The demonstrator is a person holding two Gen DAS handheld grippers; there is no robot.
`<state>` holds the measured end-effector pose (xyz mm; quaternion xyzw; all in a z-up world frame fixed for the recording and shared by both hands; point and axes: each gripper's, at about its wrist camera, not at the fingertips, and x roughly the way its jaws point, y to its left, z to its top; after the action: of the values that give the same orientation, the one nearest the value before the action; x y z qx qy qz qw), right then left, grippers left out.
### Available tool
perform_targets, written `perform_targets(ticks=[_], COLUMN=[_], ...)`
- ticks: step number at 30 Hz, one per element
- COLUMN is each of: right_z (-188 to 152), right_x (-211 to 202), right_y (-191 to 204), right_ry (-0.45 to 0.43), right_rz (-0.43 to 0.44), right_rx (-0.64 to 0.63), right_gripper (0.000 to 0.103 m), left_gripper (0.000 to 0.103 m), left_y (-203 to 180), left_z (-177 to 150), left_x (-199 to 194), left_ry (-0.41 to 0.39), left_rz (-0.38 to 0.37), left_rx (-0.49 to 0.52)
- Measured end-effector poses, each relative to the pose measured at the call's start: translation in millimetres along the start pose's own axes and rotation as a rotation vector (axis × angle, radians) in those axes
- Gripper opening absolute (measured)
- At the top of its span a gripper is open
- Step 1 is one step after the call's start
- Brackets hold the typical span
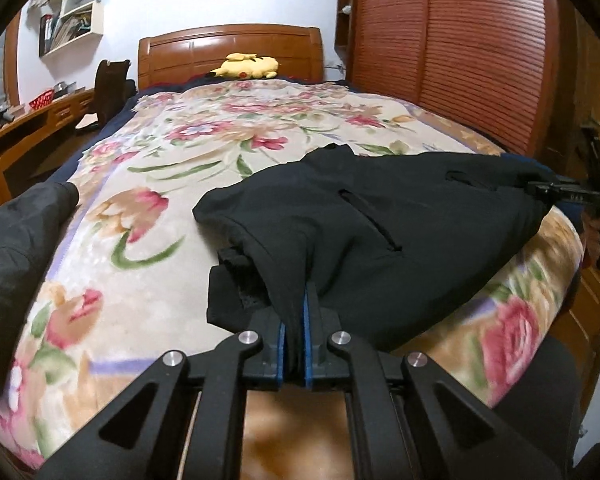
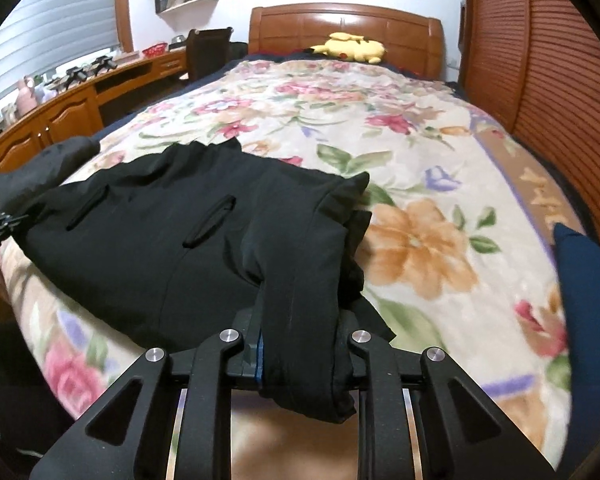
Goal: Fold large clothes
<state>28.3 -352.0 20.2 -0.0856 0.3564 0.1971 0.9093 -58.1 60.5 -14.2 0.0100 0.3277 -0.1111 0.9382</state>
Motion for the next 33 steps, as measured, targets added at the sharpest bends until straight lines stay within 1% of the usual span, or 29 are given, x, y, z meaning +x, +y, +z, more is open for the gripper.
perform_targets(ticks=[4, 7, 9, 10, 12, 13, 18, 22, 24, 25, 26, 28, 30, 33], right_z=[-15, -22, -25, -25, -27, -29, -33, -40, -43, -45, -46, -49, -51, -55], right_x=[-6, -4, -3, -2, 0, -1, 7, 13, 16, 19, 21, 24, 25, 26], right_y=[0, 5, 4, 4, 4, 4, 7, 5, 3, 1, -2, -7, -13, -20], right_ry=[0.019, 0.026, 0.026, 0.027, 0.03, 0.032, 0.053, 0.065, 0.07, 0.082, 0.088, 0.087, 0.083, 0.083], right_rz=[-0.009, -0.032, -0.036, -0.039, -0.043, -0.046, -0.069, -0.073, -0.076, -0.087, -0.097, -0.091, -0.093, -0.071], right_rx=[-0.004, -0.011, -0.006, -0.007, -0.01, -0.011, -0.025, -0.007, 0.008, 0.022, 0.039, 0.088, 0.121, 0.171], right_gripper=[0.018, 0.018, 0.019, 0.019, 0.019, 0.019, 0.021, 0.024, 0.032, 0.038, 0.047, 0.053, 0.064, 0.067], left_gripper=[0.006, 0.016, 0.027, 0.029, 0.037, 0.037, 0.05, 0.054, 0.054, 0.054, 0.054, 0.054, 0.054, 0.054], left_y=[-9, -8, -10, -12, -15, -17, -24, -34, -41, -44, -47, -52, -58, -69], left_z=[-3, -2, -1, -1, 0, 2, 5, 6, 7, 8, 10, 14, 19, 28], left_x=[-4, -7, -12, -16, -21, -26, -35, -31, -27, -24, -21, -17, -12, -2], left_ry=[0.01, 0.025, 0.022, 0.016, 0.001, -0.012, -0.043, -0.049, -0.049, -0.047, -0.043, -0.04, -0.037, -0.032], left_rz=[0.045, 0.054, 0.059, 0.061, 0.069, 0.072, 0.05, 0.037, 0.034, 0.029, 0.02, 0.003, -0.012, -0.031], left_rx=[0.0, -0.021, -0.025, -0.021, -0.011, -0.004, -0.008, -0.001, 0.013, 0.015, 0.016, 0.017, 0.023, 0.032])
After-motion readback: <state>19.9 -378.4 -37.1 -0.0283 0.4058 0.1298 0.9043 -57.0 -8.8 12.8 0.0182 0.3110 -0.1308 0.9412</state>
